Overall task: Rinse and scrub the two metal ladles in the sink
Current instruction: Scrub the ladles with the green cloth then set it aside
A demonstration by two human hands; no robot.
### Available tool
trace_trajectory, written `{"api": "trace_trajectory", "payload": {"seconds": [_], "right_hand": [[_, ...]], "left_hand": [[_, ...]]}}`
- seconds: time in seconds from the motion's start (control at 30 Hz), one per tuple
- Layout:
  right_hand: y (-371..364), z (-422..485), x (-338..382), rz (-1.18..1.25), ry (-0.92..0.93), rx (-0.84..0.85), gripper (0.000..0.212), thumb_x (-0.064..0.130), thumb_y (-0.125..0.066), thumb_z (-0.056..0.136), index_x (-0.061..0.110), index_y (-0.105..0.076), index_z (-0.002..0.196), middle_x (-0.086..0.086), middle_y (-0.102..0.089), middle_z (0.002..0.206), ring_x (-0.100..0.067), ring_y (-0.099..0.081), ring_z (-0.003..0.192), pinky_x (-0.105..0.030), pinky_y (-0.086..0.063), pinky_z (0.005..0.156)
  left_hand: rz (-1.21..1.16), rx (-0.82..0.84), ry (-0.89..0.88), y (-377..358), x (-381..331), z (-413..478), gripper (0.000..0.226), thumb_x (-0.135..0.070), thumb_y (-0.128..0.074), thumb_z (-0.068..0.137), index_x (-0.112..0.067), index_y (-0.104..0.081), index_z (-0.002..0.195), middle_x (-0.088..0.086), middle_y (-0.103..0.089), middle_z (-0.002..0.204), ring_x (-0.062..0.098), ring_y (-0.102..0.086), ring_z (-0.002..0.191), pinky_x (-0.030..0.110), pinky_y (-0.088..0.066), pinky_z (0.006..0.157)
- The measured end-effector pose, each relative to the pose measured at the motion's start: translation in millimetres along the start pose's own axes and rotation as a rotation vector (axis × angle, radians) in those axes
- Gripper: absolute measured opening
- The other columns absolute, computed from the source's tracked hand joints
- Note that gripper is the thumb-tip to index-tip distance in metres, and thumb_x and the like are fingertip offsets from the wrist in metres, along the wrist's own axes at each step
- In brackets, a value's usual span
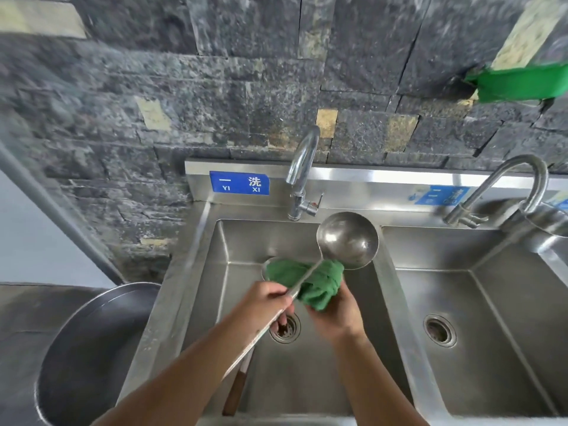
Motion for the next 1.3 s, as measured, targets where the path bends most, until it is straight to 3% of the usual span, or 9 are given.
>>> {"api": "trace_trajectory", "payload": {"seconds": [0.17,0.27,0.43,0.6,0.83,0.93,1.03,1.17,1.3], "right_hand": [[-24.2,15.7,-23.3,-0.067,-0.002,-0.015,0.062,0.055,-0.045,0.096,0.002,-0.066,0.121,-0.025,-0.061,0.132,-0.036,-0.06,0.116,-0.048,-0.04,0.107],[-27.9,26.2,-30.3,-0.189,-0.054,0.007,0.072,0.063,-0.044,0.094,-0.001,-0.065,0.122,-0.028,-0.061,0.128,-0.04,-0.058,0.111,-0.048,-0.043,0.091],[-26.9,39.7,-22.0,-0.215,-0.066,-0.108,0.054,0.045,-0.05,0.095,0.001,-0.064,0.123,-0.023,-0.071,0.109,-0.037,-0.068,0.089,-0.04,-0.047,0.071],[-21.1,48.8,32.5,-0.072,0.081,-0.295,0.038,0.035,-0.059,0.094,0.005,-0.066,0.116,-0.016,-0.074,0.103,-0.033,-0.071,0.09,-0.045,-0.059,0.071],[-9.5,50.9,105.8,-0.078,0.202,-0.414,0.045,0.035,-0.069,0.083,0.013,-0.068,0.122,-0.007,-0.075,0.111,-0.026,-0.073,0.094,-0.038,-0.06,0.065],[-3.2,47.3,119.1,-0.059,0.236,-0.438,0.044,0.036,-0.069,0.084,0.015,-0.068,0.123,-0.006,-0.074,0.114,-0.024,-0.073,0.093,-0.036,-0.06,0.065],[0.4,44.0,117.5,-0.053,0.236,-0.445,0.041,0.038,-0.066,0.086,0.016,-0.068,0.121,-0.005,-0.073,0.114,-0.023,-0.072,0.088,-0.035,-0.06,0.064],[3.2,42.0,82.8,-0.062,0.212,-0.458,0.045,0.035,-0.071,0.085,0.011,-0.065,0.122,-0.008,-0.073,0.112,-0.028,-0.069,0.1,-0.051,-0.057,0.09],[-5.6,39.6,15.3,-0.089,0.132,-0.415,0.035,0.025,-0.068,0.091,0.008,-0.06,0.12,-0.01,-0.068,0.094,-0.027,-0.068,0.08,-0.046,-0.061,0.069]], "left_hand": [[0.039,0.014,-0.043,18.8,-1.0,-5.5,0.012,-0.008,-0.061,0.095,0.0,-0.069,0.096,0.012,-0.073,0.08,0.015,-0.058,0.054,0.024,-0.044,0.042],[0.075,0.003,-0.045,23.6,1.8,-6.0,0.01,-0.01,-0.062,0.094,-0.005,-0.07,0.095,0.011,-0.075,0.081,0.013,-0.058,0.051,0.024,-0.044,0.042],[0.032,0.045,-0.028,16.8,-13.1,-2.4,0.011,-0.007,-0.06,0.096,0.002,-0.066,0.099,0.016,-0.072,0.086,0.017,-0.058,0.053,0.024,-0.045,0.042],[0.284,0.101,-0.083,18.0,-27.7,-3.4,0.013,-0.013,-0.063,0.093,-0.001,-0.063,0.1,0.009,-0.07,0.081,0.015,-0.059,0.054,0.02,-0.046,0.044],[0.577,0.127,-0.178,48.2,-20.2,-14.2,0.023,-0.031,-0.06,0.095,-0.008,-0.061,0.091,0.002,-0.064,0.072,0.006,-0.055,0.051,0.019,-0.049,0.05],[0.657,0.148,-0.16,54.8,-11.9,-19.0,0.012,-0.029,-0.061,0.093,-0.018,-0.057,0.088,0.001,-0.065,0.074,0.009,-0.058,0.054,0.023,-0.053,0.056],[0.66,0.189,-0.061,57.4,4.6,-23.7,0.008,-0.025,-0.061,0.092,-0.017,-0.057,0.092,0.001,-0.063,0.072,0.011,-0.057,0.055,0.021,-0.05,0.051],[0.823,0.028,-0.103,62.2,11.3,-18.1,0.016,-0.027,-0.058,0.087,-0.011,-0.061,0.088,-0.002,-0.06,0.072,0.013,-0.053,0.059,0.025,-0.043,0.055],[0.825,-0.012,-0.084,55.8,21.3,-14.6,0.012,-0.026,-0.057,0.086,-0.015,-0.056,0.082,-0.005,-0.054,0.068,0.014,-0.05,0.059,0.027,-0.043,0.057]]}}
Point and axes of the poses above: each hand's wrist, its own z-axis towards the middle knuckle, its own y-axis out of the back of the hand, x = y × z, the point moved 10 cm from there along z, towards the middle knuckle
